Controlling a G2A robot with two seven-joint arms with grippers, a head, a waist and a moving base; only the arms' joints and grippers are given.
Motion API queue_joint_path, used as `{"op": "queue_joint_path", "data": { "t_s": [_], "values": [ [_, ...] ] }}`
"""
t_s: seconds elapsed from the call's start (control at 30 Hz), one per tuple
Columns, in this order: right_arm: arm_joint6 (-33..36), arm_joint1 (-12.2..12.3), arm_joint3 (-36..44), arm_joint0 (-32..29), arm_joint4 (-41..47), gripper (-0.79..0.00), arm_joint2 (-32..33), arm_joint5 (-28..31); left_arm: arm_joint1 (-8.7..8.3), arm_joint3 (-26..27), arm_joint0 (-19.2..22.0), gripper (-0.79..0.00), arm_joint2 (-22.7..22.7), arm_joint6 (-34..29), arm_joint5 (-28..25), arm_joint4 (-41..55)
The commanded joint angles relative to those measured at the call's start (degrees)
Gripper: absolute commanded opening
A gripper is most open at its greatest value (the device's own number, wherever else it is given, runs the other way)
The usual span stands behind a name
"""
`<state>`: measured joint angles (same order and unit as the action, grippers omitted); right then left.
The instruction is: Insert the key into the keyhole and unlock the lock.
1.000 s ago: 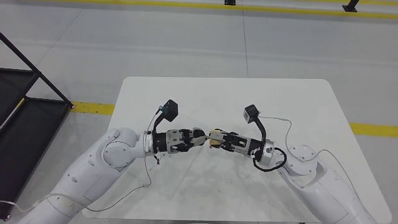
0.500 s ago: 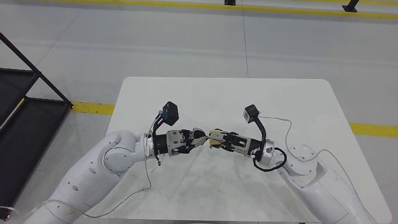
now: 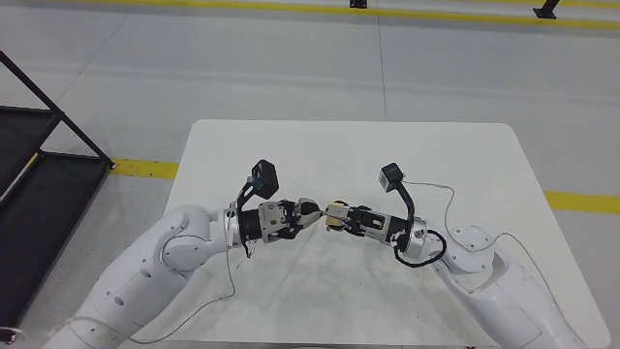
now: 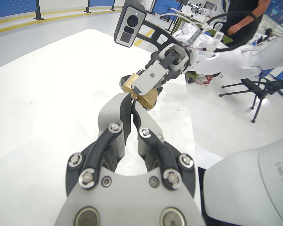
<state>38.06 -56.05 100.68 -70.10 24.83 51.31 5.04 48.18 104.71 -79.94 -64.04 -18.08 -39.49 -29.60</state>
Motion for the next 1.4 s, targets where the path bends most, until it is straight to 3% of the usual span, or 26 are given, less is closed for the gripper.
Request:
{"op": "queue_joint_path", "data": {
  "t_s": [0.0,1.37],
  "values": [
    [0.0,0.0,0.0,0.0,0.0,-0.785,0.0,0.0,0.08,0.1,0.0,-0.785,0.0,-0.1,-0.2,-0.5],
    [0.0,0.0,0.0,0.0,0.0,-0.785,0.0,0.0,1.21,3.9,-3.3,-0.785,-2.5,5.0,-1.4,-15.0]
  ]
}}
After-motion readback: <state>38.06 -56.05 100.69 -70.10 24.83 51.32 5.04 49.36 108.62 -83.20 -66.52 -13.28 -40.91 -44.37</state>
